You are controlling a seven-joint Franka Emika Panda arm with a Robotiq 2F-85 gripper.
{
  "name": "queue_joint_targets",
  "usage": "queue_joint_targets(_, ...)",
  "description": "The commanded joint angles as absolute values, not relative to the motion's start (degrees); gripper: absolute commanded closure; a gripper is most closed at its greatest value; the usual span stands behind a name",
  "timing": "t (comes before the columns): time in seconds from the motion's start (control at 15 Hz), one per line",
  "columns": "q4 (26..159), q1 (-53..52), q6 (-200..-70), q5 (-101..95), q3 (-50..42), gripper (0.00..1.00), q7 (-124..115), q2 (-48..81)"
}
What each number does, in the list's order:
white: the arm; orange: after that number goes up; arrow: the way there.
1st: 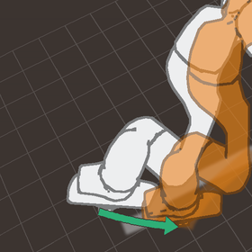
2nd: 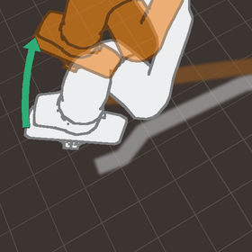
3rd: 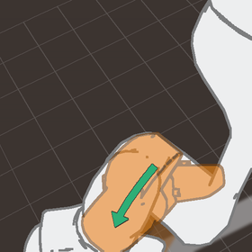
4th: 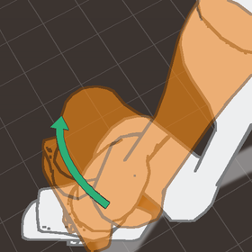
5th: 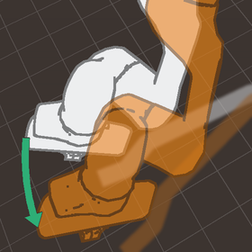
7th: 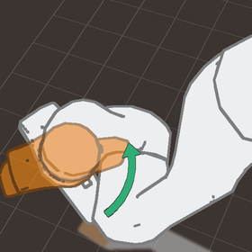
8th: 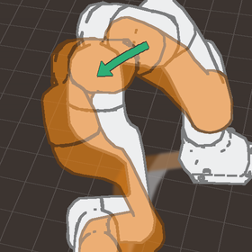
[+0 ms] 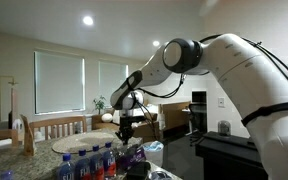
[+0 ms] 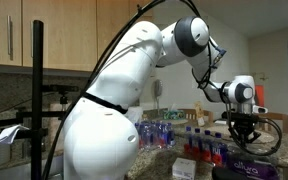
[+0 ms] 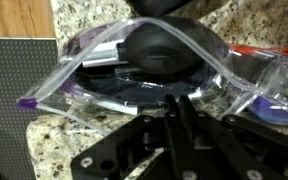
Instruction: Remove the black object from the plastic
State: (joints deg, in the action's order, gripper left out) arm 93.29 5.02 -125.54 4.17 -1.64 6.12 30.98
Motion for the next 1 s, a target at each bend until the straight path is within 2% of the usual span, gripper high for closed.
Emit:
queue_joint_targets(0.0,92.53,5.02,-117.77,3.13,-1.90,0.61,5.16,30.86)
queue_joint_targets(0.27,90.10,4.84,-107.69,2.31,-2.38,0.36,4.69,32.62)
queue_joint_targets(0.6,87.09,4.65,-102.51,1.09,-2.80,0.04,4.58,34.89)
queue_joint_targets(0.67,86.67,4.39,-102.13,0.20,-3.05,0.00,4.38,35.15)
queue_joint_targets(0.93,85.26,3.57,-99.68,-3.40,-3.22,0.00,4.55,36.54)
